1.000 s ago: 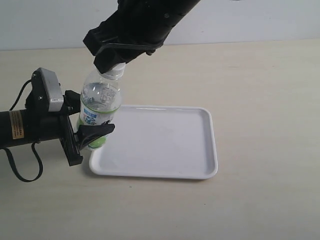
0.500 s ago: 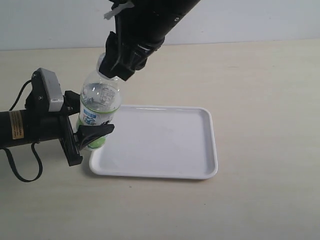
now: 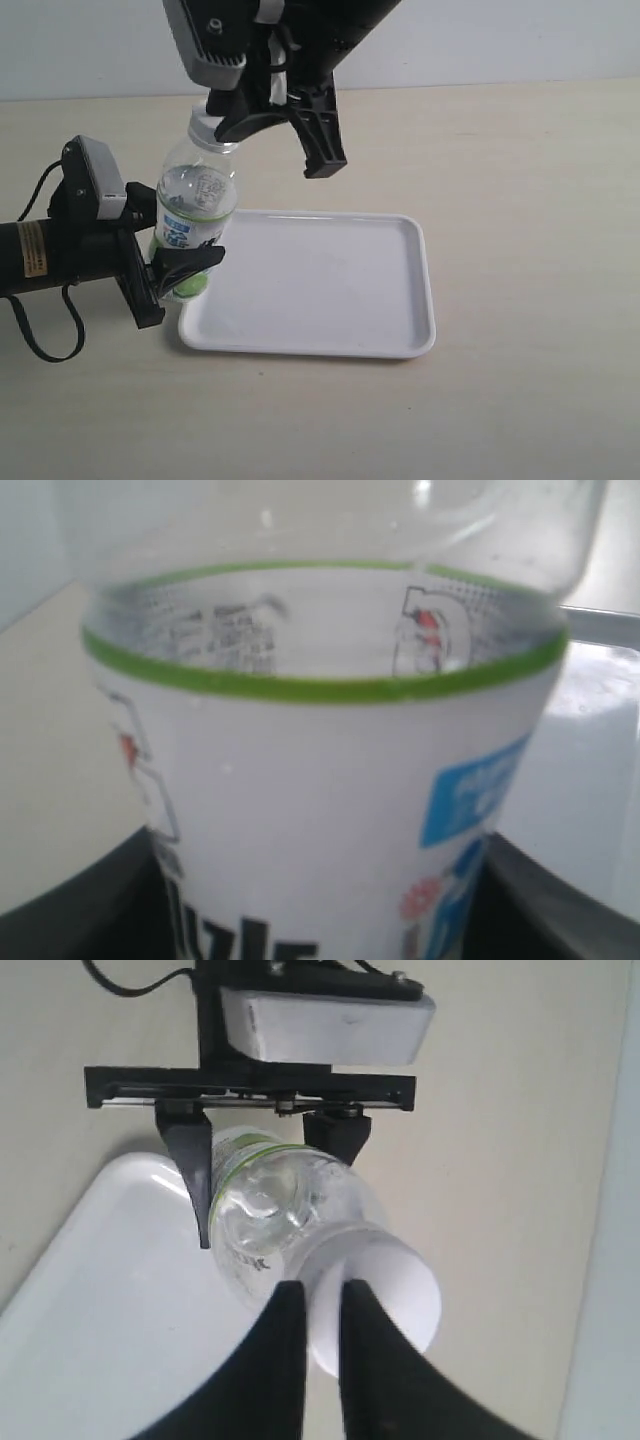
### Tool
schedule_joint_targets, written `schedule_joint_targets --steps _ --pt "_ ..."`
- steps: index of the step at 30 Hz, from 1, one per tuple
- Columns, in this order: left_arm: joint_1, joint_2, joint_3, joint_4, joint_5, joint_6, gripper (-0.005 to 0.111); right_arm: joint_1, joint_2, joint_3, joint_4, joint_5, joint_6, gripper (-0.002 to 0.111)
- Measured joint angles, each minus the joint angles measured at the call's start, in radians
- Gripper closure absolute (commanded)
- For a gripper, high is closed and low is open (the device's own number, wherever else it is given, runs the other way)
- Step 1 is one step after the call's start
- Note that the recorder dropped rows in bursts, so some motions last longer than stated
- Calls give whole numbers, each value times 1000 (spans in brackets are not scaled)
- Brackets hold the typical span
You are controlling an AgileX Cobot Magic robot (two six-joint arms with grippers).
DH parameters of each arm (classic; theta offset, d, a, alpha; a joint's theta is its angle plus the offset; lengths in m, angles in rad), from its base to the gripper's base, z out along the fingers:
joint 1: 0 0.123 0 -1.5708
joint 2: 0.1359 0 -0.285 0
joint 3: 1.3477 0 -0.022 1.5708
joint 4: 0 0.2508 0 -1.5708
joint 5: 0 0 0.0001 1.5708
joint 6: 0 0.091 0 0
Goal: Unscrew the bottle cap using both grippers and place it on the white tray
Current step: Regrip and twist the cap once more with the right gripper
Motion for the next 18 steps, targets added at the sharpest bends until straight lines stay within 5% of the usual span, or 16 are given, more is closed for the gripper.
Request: schedule_joint_targets --steps 11,18 --pt "3 0 0 -6 4 -3 107 0 0 0 -6 4 -232 106" --pt "3 0 0 -2 -1 -3 107 0 0 0 -6 -3 -95 72"
